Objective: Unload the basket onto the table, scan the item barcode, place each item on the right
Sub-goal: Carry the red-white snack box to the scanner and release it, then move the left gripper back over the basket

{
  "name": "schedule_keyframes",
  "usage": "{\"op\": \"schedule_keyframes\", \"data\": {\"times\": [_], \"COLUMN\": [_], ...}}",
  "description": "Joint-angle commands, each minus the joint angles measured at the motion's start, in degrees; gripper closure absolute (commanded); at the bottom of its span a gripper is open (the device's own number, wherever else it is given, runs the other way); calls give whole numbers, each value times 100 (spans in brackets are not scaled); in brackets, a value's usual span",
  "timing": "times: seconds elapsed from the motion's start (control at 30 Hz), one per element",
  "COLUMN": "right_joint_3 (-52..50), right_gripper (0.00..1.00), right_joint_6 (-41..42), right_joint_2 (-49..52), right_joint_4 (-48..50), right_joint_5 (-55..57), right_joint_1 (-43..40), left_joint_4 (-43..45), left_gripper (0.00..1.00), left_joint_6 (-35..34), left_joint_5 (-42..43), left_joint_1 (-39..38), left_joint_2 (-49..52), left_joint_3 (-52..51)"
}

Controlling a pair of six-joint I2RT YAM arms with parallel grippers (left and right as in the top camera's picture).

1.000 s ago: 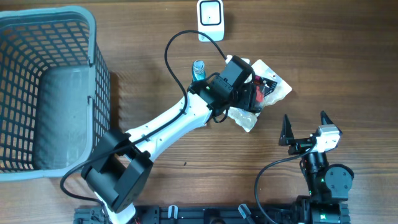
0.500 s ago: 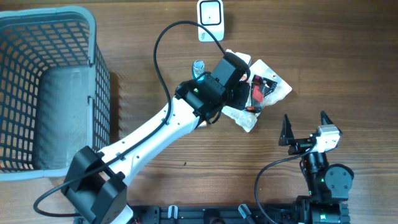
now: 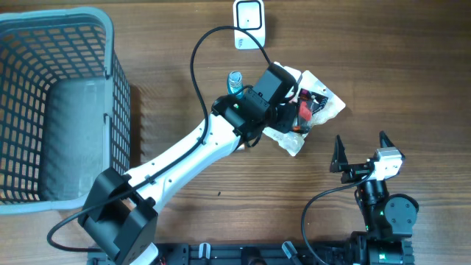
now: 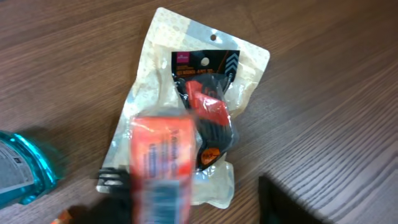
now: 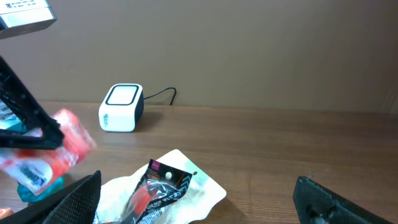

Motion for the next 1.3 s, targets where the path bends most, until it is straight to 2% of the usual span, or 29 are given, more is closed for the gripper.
{"op": "schedule_keyframes", "data": {"times": [0.0,0.03,0.07,0.1,0.17,0.2,0.23,0.27,0.33,0.37,0.4,0.43,0.47,0.5,0.53,0.57,0.63,0.67,0.7,0.87,1.03,1.2,1.27], "right_joint_3": [-4,-4,-4,-4,-4,-4,-4,-4,-4,-4,-4,-4,-4,-4,-4,-4,-4,-4,-4,-4,-4,-4,-4], "right_gripper": [0,0,1,0,0,0,0,0,0,0,0,0,0,0,0,0,0,0,0,0,0,0,0], "right_joint_6": [-96,-96,-96,-96,-96,-94,-94,-96,-96,-96,-96,-96,-94,-94,-94,-94,-96,-96,-96,-96,-98,-96,-94], "right_joint_2": [-31,-31,-31,-31,-31,-31,-31,-31,-31,-31,-31,-31,-31,-31,-31,-31,-31,-31,-31,-31,-31,-31,-31], "right_joint_4": [24,24,24,24,24,24,24,24,24,24,24,24,24,24,24,24,24,24,24,24,24,24,24], "right_joint_5": [57,57,57,57,57,57,57,55,57,57,57,57,57,57,57,57,57,57,57,57,57,57,55], "right_joint_1": [22,22,22,22,22,22,22,22,22,22,22,22,22,22,22,22,22,22,22,22,22,22,22], "left_joint_4": [42,59,63,63,59,61,74,83,79,81,81,79,79,81,81,81,79,81,81,105,-55,-1073,-1475], "left_gripper": [14,1,1,9,82,77,52,7,48,10,0,21,69,76,25,0,72,56,0,0,0,4,7], "left_joint_6": [50,50,50,52,50,46,48,50,50,48,48,50,50,50,50,50,50,50,50,50,52,24,-326], "left_joint_5": [70,70,72,70,70,72,72,72,72,72,72,74,72,72,72,72,72,72,72,190,439,-540,-1121], "left_joint_1": [-17,-15,-15,-15,-17,-17,-17,-15,-17,-17,-17,-17,-17,-17,-17,-17,-17,-17,-17,-17,-9,391,723], "left_joint_2": [22,22,20,20,22,22,22,22,22,22,22,22,22,22,22,20,22,20,22,-50,-697,-1716,-2131], "left_joint_3": [33,33,33,33,33,33,33,33,33,33,33,33,33,33,33,33,33,33,33,114,645,1215,1226]}}
